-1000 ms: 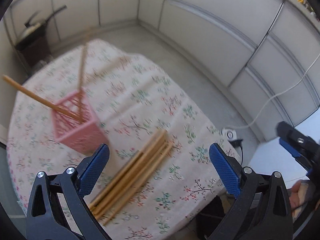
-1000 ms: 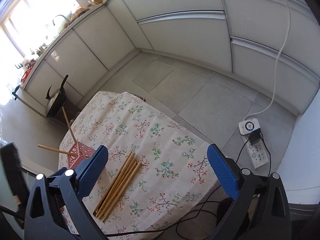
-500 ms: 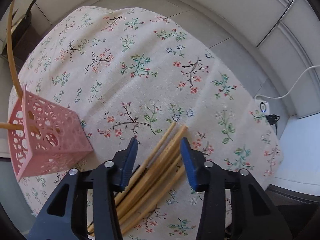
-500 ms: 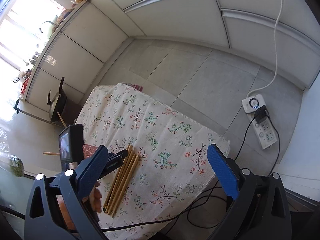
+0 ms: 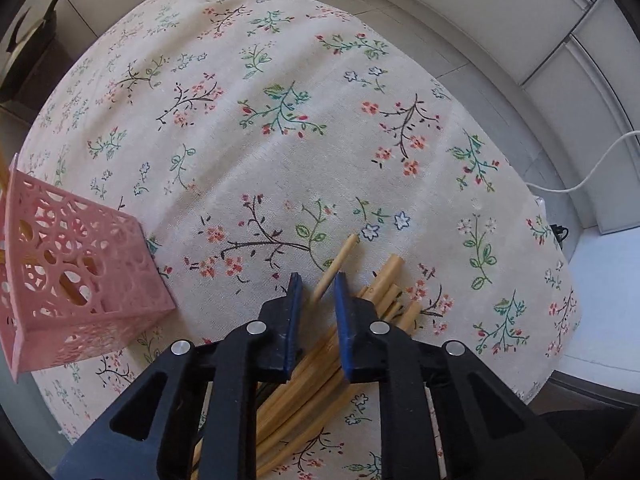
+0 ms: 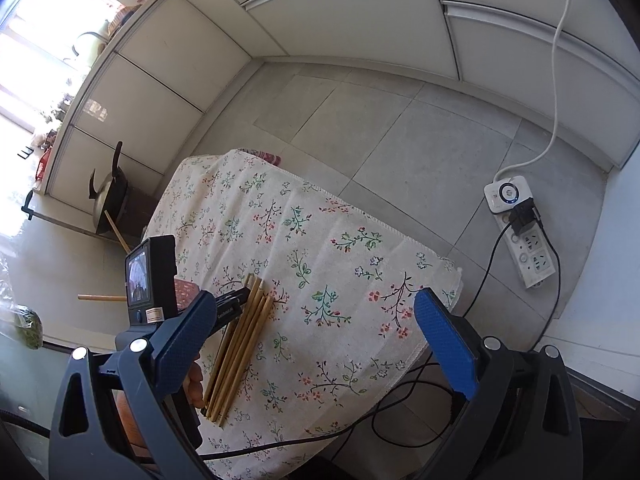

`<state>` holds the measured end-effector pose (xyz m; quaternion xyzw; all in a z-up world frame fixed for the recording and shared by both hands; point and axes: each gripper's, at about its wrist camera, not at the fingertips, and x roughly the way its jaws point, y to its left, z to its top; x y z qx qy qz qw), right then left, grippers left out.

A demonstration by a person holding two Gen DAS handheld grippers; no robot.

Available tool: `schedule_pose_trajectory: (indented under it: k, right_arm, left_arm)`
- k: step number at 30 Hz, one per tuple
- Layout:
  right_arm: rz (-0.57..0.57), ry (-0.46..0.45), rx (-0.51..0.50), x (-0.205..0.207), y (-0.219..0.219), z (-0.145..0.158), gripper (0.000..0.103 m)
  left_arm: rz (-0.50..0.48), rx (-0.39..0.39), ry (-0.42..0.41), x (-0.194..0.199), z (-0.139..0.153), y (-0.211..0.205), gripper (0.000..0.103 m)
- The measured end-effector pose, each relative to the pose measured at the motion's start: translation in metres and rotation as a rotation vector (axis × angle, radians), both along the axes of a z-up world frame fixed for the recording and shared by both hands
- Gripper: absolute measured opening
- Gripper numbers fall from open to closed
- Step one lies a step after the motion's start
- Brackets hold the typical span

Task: Organize utensils
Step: 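Grasp another wooden chopstick with the left tool while the right tool grasps one, then lift chopsticks over the pink holder and release them inside with both tools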

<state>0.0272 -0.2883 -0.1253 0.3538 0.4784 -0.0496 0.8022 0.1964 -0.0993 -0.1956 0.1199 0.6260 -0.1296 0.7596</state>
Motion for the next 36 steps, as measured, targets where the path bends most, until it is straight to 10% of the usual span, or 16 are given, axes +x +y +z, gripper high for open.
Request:
schedule_pose_trajectory:
  k: [22,30,32,36]
  right_arm:
    - [0.150,0.281,0.098,0.059,0.051,-0.088,0.093]
    - [0.239,0.322,-0.096,0.100,0.084,-0.102,0.059]
    - [0.258,0.327,-0.139,0.105,0.091,-0.103,0.008]
    - [0.205,0.311,-0.028,0.104,0.081,-0.107,0.008]
  left_arm:
    - [0.061,-0.202,-0.434,-0.141,0.147,0.065,0.005]
    - [0.071,-0.227,-0.521,-0.162,0.175,0.084,0.005]
    - [0.082,-0.237,-0.535,-0.162,0.179,0.091,0.005]
    - [0.119,-0.269,-0.553,-0.164,0.186,0.108,0.005]
